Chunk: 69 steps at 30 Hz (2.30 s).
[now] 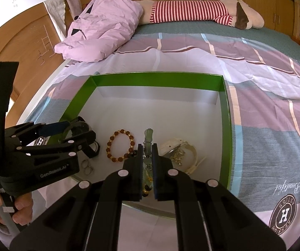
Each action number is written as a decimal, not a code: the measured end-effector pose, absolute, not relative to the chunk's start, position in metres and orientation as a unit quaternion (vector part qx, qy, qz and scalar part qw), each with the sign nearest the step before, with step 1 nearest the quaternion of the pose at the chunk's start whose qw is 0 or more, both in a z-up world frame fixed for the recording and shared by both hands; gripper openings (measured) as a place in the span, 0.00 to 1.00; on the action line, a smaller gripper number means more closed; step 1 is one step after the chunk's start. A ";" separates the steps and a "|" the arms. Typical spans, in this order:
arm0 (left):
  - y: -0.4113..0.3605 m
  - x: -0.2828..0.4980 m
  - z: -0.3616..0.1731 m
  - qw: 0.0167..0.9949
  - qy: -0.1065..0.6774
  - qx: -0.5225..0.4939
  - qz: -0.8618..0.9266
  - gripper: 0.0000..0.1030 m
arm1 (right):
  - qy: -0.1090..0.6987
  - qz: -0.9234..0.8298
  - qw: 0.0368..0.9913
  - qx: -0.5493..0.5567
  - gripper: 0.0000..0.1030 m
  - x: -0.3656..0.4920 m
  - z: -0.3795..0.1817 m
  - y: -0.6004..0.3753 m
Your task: Organize jewelry
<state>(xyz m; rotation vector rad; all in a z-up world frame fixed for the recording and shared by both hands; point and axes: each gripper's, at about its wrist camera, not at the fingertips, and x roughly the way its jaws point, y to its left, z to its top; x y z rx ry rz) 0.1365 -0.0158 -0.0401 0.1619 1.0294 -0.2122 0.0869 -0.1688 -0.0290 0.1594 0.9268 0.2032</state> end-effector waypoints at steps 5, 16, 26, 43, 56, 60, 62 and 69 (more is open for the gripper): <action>-0.016 0.136 -0.040 0.861 0.492 0.077 -0.102 0.60 | 0.446 0.097 0.887 0.076 0.07 0.087 -0.029 -0.169; -0.014 0.136 -0.036 0.863 0.490 0.070 -0.103 0.69 | 0.423 0.065 0.900 0.080 0.61 0.082 -0.019 -0.175; 0.002 0.117 0.008 0.884 0.461 0.044 -0.060 0.98 | 0.425 0.000 0.904 0.049 0.99 0.069 0.012 -0.178; 0.003 0.066 0.034 0.888 0.451 0.084 -0.047 0.98 | 0.438 -0.021 0.898 0.044 0.99 0.042 0.050 -0.175; 0.009 0.069 0.035 0.886 0.457 0.052 -0.061 0.98 | 0.445 -0.019 0.895 0.031 0.99 0.043 0.045 -0.168; 0.005 0.069 0.035 0.885 0.458 0.052 -0.065 0.98 | 0.445 -0.019 0.895 0.031 0.99 0.043 0.046 -0.167; 0.004 0.069 0.035 0.885 0.458 0.054 -0.063 0.98 | 0.444 -0.020 0.895 0.031 0.99 0.042 0.046 -0.168; 0.003 0.069 0.034 0.884 0.459 0.056 -0.065 0.98 | 0.444 -0.019 0.895 0.031 0.99 0.043 0.047 -0.168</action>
